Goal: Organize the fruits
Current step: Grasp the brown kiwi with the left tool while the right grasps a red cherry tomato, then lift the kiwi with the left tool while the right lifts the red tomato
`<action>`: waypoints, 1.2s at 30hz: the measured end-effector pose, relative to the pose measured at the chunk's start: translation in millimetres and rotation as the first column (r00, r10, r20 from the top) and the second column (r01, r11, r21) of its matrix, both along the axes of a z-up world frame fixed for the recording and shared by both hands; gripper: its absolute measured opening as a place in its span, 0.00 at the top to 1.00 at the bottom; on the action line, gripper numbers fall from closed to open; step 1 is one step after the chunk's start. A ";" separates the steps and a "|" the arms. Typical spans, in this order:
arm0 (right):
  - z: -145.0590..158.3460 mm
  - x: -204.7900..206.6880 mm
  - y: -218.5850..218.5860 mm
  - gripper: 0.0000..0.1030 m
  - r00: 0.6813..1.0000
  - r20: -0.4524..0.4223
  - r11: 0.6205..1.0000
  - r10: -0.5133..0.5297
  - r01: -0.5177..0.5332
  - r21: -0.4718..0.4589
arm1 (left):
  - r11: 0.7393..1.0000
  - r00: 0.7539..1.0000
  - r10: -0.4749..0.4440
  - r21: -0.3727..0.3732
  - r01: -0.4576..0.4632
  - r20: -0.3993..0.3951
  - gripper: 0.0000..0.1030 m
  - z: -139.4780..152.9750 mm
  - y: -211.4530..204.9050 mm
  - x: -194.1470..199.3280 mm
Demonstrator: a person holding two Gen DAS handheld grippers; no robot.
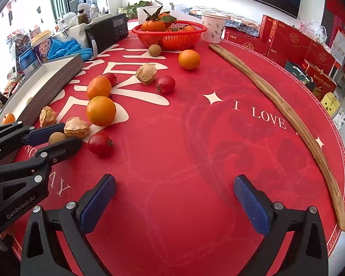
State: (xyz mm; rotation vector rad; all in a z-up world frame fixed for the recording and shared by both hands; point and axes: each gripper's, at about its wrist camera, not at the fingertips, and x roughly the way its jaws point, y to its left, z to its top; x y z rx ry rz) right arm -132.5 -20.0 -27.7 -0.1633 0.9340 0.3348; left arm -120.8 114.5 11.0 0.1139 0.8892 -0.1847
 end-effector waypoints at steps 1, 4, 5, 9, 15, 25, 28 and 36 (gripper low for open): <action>0.3 1.1 4.9 0.00 1.000 0.000 1.000 0.020 -0.020 -0.001 | 1.000 1.000 0.011 -0.012 -0.011 -0.002 0.69 0.1 3.6 -2.6; 1.6 5.9 22.6 0.00 0.996 -0.007 0.996 0.084 -0.084 0.009 | 0.998 0.999 0.050 -0.030 -0.050 -0.004 0.69 0.7 14.5 -8.3; 1.6 7.6 28.8 0.00 0.995 -0.006 0.995 0.100 -0.100 0.002 | 0.997 0.998 0.065 -0.032 -0.065 -0.005 0.69 0.5 18.9 -9.5; 4.9 13.3 49.5 0.20 0.989 0.013 0.989 0.150 -0.150 -0.004 | 0.992 0.995 0.103 -0.066 -0.104 -0.011 0.69 1.3 33.6 -15.3; 10.1 17.3 48.5 0.79 0.991 0.029 0.988 0.134 -0.136 0.074 | 0.982 0.988 0.153 -0.117 -0.150 0.014 0.69 8.1 38.7 -17.0; 27.2 31.6 -8.1 0.79 0.996 0.059 0.968 -0.069 0.053 0.244 | 0.966 0.955 0.244 -0.130 -0.224 0.167 0.69 33.8 38.2 -0.6; 29.1 32.3 -7.8 0.79 0.996 0.058 0.964 -0.067 0.050 0.262 | 0.961 0.961 0.248 -0.153 -0.229 0.119 0.69 25.9 45.3 3.4; 23.1 36.2 -6.1 0.79 0.997 0.031 0.963 -0.066 0.056 0.265 | 0.956 0.956 0.272 -0.149 -0.254 0.112 0.69 22.4 51.4 2.0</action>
